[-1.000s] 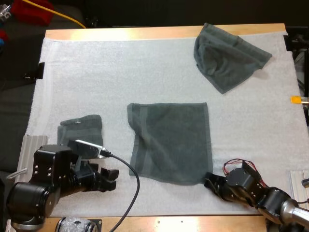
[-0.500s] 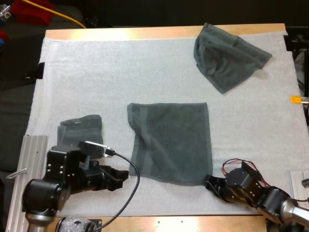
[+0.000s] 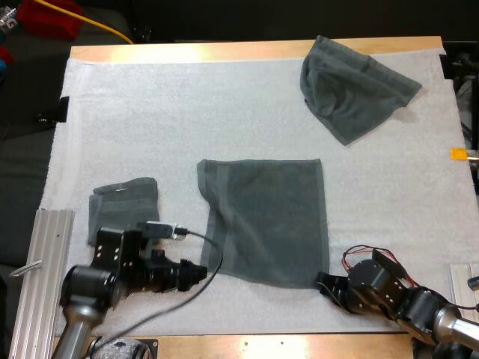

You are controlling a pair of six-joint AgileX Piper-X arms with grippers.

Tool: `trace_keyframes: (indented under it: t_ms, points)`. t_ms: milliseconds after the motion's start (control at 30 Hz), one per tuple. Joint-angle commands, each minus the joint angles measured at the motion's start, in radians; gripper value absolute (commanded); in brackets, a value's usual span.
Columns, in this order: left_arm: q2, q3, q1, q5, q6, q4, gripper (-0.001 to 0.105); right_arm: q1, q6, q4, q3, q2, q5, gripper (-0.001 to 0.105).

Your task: Pick towel from pile, fold and stack

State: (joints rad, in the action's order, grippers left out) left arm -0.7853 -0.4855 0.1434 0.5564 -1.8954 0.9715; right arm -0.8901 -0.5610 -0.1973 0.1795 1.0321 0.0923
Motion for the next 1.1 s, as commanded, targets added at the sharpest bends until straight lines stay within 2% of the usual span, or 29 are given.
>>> trace_keyframes:
  t_ms: [0,133,300,500,767,1000,1067]
  points:
    - [-0.029,0.000,0.005,0.002,-0.010,-0.030,0.060,0.000,-0.010,-0.053,-0.004,0.003,0.001,0.000]
    - [-0.148,0.000,0.005,0.014,-0.008,-0.086,0.060,0.000,-0.010,-0.053,-0.004,0.003,0.001,0.000]
    - [-0.313,0.000,0.005,0.092,-0.007,-0.162,0.060,0.000,-0.010,-0.053,-0.004,0.003,0.001,0.000]
    - [-0.465,0.000,0.005,0.094,-0.007,-0.219,0.060,0.000,-0.010,-0.053,-0.004,0.003,0.001,0.000]
    - [-0.552,0.000,0.005,0.097,-0.007,-0.272,0.060,0.000,-0.010,-0.053,-0.004,0.003,-0.002,0.000]
    - [-0.617,0.000,0.005,0.213,-0.007,-0.299,0.060,0.000,-0.010,-0.053,-0.004,0.003,-0.005,0.000]
    - [-0.632,0.000,0.005,0.215,-0.007,-0.300,0.060,0.000,-0.010,-0.053,-0.004,0.003,-0.005,0.000]
